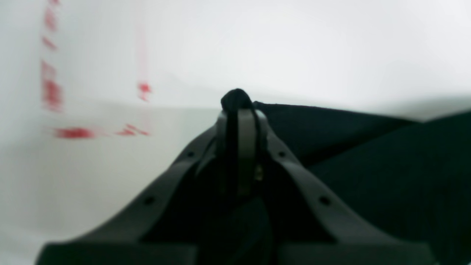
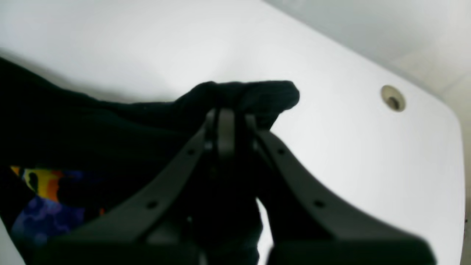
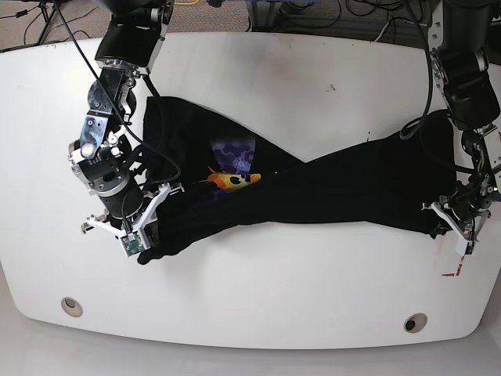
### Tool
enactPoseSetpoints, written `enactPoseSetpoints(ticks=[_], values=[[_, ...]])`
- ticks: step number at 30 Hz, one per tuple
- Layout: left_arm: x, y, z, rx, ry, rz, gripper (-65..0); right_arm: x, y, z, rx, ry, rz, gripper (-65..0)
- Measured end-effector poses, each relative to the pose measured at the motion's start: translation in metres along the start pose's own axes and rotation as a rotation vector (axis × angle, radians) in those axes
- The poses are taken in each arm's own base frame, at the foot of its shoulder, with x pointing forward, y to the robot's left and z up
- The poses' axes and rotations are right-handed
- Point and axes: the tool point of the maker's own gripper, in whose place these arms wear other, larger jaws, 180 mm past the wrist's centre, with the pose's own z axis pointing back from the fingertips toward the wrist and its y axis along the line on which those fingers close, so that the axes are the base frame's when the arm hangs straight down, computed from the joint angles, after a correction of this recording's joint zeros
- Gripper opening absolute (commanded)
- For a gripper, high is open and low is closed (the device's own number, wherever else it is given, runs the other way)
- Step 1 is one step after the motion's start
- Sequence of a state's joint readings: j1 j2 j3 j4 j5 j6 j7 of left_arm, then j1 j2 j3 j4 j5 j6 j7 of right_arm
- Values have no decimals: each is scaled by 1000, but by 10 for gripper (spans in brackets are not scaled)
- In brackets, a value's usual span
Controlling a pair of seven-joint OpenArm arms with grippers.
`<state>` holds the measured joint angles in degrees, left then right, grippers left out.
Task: Layout the t-shirt on the table in an organized manner, then fold the t-shirt properly
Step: 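Lift the t-shirt with both grippers and swing it across the table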
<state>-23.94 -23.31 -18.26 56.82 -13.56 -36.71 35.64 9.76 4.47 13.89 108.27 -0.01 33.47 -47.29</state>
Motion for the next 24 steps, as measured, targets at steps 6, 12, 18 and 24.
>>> enactPoseSetpoints(ticks=[6, 12, 18, 24], values=[[36, 0, 21, 29, -51, -63, -650, 10, -10, 1, -25, -44, -5, -648], [83, 17, 56, 125, -110, -105, -650, 32, -26, 2, -52, -85, 38, -647], [164, 26, 101, 197, -286, -148, -650, 81, -59, 7, -120, -181, 88, -644], [212, 52, 154, 310, -338, -161, -650, 135, -97, 22, -210, -256, 146, -644]])
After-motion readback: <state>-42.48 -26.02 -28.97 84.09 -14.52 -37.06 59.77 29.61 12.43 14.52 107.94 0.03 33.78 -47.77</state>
